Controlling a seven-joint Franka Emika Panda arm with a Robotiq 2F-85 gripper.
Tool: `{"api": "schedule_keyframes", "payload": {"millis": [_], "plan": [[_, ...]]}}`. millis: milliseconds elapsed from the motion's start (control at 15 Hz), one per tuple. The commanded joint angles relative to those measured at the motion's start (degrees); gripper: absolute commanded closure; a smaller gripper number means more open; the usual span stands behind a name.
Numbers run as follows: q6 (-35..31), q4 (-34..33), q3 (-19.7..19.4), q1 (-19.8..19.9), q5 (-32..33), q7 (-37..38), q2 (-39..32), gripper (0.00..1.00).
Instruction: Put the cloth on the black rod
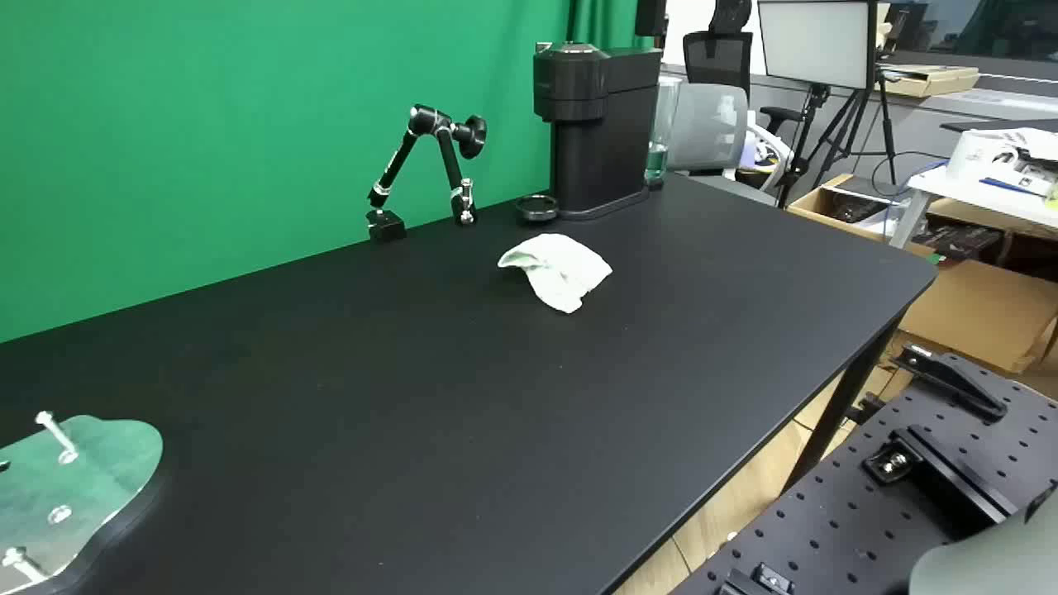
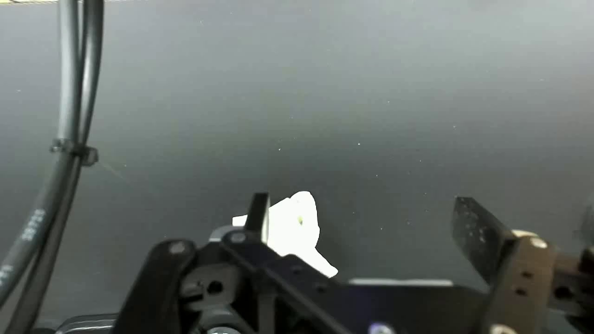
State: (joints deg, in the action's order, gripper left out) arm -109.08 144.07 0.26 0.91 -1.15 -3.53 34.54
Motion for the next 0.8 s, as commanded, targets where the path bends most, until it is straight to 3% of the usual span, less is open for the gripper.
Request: {"api": "schedule_keyframes", "payload": {"millis": [0,733], "plan": [[0.1,-0.1,-0.4,-0.5,0.3,0.3,0.0,0.00],[-1.2,0.2,-0.2,0.0,1.0,0.9,-0.4,0.00]]}}
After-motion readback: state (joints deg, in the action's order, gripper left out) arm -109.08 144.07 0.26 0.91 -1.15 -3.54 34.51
